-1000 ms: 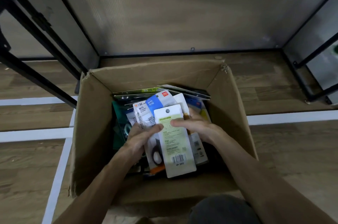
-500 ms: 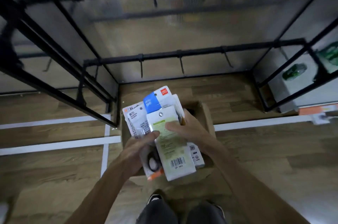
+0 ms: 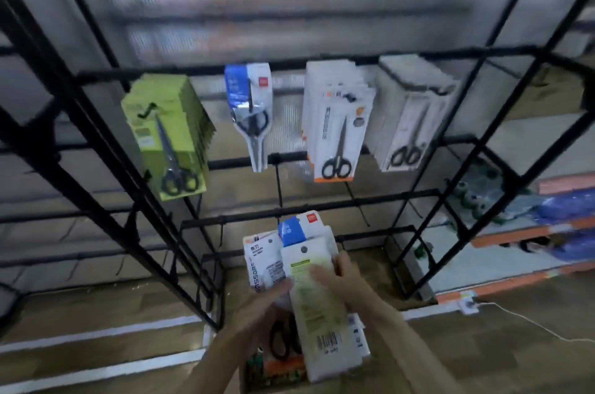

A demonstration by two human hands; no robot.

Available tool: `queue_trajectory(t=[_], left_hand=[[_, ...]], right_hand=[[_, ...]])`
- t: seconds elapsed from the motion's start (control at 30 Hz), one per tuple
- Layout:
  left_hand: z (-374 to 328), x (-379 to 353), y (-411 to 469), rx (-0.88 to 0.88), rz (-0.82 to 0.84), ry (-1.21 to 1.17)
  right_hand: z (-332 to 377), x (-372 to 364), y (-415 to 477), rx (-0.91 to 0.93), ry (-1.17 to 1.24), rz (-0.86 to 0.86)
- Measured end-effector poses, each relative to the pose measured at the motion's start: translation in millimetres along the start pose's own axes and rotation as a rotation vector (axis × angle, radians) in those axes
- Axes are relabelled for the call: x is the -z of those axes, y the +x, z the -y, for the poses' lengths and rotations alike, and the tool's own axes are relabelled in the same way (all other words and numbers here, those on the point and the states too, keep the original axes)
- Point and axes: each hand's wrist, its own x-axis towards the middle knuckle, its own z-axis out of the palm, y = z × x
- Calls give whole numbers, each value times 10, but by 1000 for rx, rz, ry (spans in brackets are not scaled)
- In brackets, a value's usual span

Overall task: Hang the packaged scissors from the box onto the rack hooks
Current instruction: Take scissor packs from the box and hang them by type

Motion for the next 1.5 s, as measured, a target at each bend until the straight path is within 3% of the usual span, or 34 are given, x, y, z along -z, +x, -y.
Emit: queue_trajectory(t=[0.17, 0.33, 0.67, 0.87, 1.0, 1.2, 1.4, 1.5], left_hand=[[-436, -385, -341, -111, -50, 51], [-555, -880, -688, -140, -35, 9], [-363, -1405, -1081, -204, -86, 20], [-411, -1553, -1097, -218, -106, 40], [-583, -1571, -1010, -251, -77, 33], [-648, -1499, -791, -204, 89, -115], [-609, -1353, -529, -195, 101, -289], [-643, -1159, -419, -202, 70, -256]], right_hand=[[590, 240, -459, 140, 68, -78], [743, 552, -835, 249, 70, -187], [708, 993, -1390, 341, 224, -146], [750, 993, -1450, 394, 46, -186], [890, 1011, -1419, 417, 106, -224], [1230, 1104, -1139, 487, -94, -447], [1438, 1022, -889, 473, -187, -437], [1456, 969, -740, 447, -225, -432]])
